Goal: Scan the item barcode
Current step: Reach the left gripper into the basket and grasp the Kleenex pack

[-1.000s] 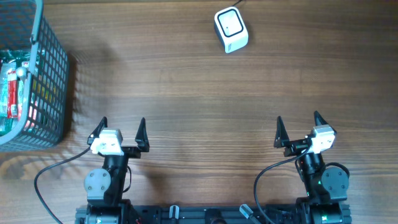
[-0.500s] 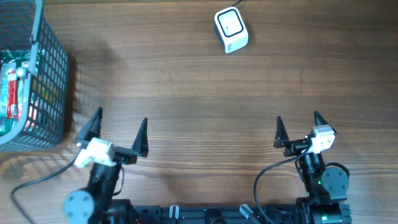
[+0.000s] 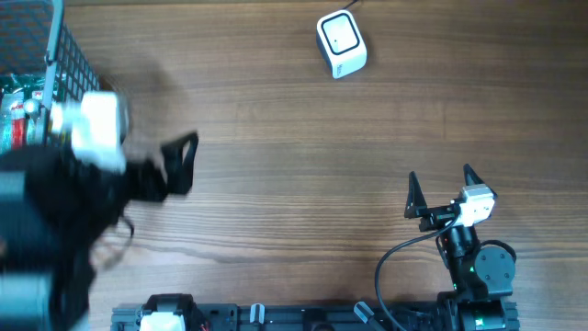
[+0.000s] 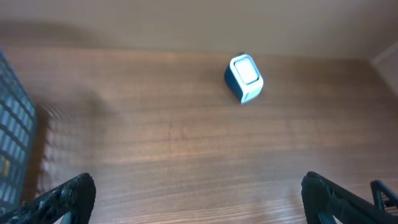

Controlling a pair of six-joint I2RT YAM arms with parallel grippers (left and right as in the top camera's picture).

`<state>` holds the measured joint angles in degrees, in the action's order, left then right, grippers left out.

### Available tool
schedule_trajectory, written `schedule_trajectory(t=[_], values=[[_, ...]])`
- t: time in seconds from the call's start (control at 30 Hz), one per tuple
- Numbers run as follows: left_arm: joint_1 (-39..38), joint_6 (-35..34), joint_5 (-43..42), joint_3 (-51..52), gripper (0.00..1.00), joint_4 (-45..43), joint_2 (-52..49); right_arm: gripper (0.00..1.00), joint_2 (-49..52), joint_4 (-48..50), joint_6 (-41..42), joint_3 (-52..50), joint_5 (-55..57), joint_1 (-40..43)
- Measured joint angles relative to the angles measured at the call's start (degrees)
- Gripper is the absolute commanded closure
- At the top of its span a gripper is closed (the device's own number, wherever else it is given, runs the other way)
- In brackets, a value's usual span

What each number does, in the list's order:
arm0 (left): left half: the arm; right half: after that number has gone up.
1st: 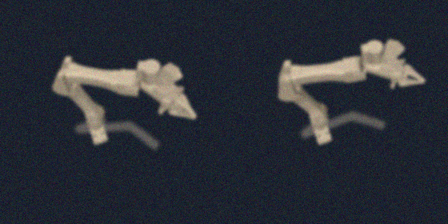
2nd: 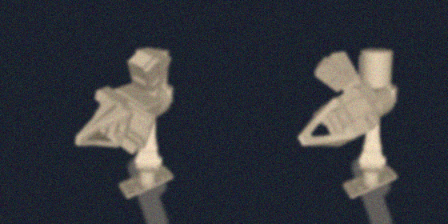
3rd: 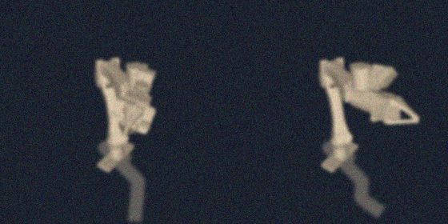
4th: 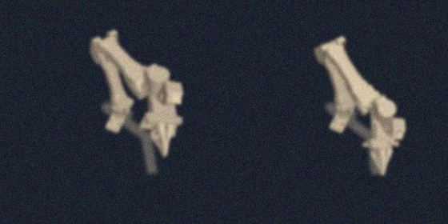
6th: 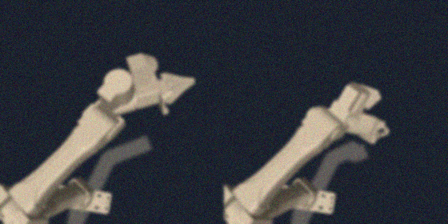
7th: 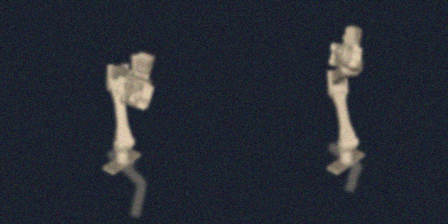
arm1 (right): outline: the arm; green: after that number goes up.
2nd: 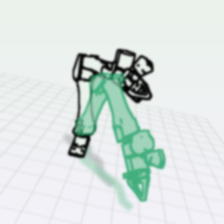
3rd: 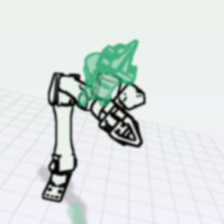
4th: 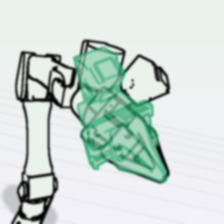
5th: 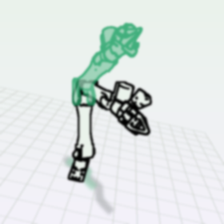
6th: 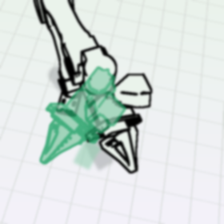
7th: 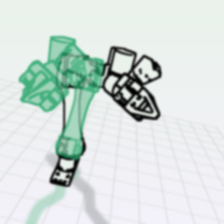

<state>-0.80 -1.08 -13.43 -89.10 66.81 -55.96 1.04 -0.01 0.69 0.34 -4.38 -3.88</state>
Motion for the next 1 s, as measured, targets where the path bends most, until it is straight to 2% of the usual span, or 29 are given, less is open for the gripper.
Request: schedule_trajectory(t=[0.1,0.23,0.47,0.7,0.83,1.0], values=[[0.0,0.02,-0.68,-5.7,0.0,0.76,-11.19,0.0,0.02,-0.02,0.0,0.0,0.0,0.0],[0.0,0.02,-1.33,-5.81,0.0,0.37,-18.47,0.0,0.02,-0.04,0.0,0.0,0.0,0.0],[1.79,0.02,-0.85,-5.81,0.0,-8.9,-24.7,0.0,0.02,-0.02,0.0,0.0,0.0,0.0],[16.55,-0.55,4.46,-8.24,0.0,-19.37,-24.59,0.0,0.02,-0.02,0.0,0.0,0.0,0.0],[28.24,-1.01,7.32,-8.37,0.0,-19.76,-24.61,0.0,0.02,-0.02,0.0,0.0,0.02,0.0],[38.03,-1.62,8.57,-8.37,0.01,-19.56,-25.09,0.0,0.02,-0.04,0.0,0.0,0.0,0.0]])
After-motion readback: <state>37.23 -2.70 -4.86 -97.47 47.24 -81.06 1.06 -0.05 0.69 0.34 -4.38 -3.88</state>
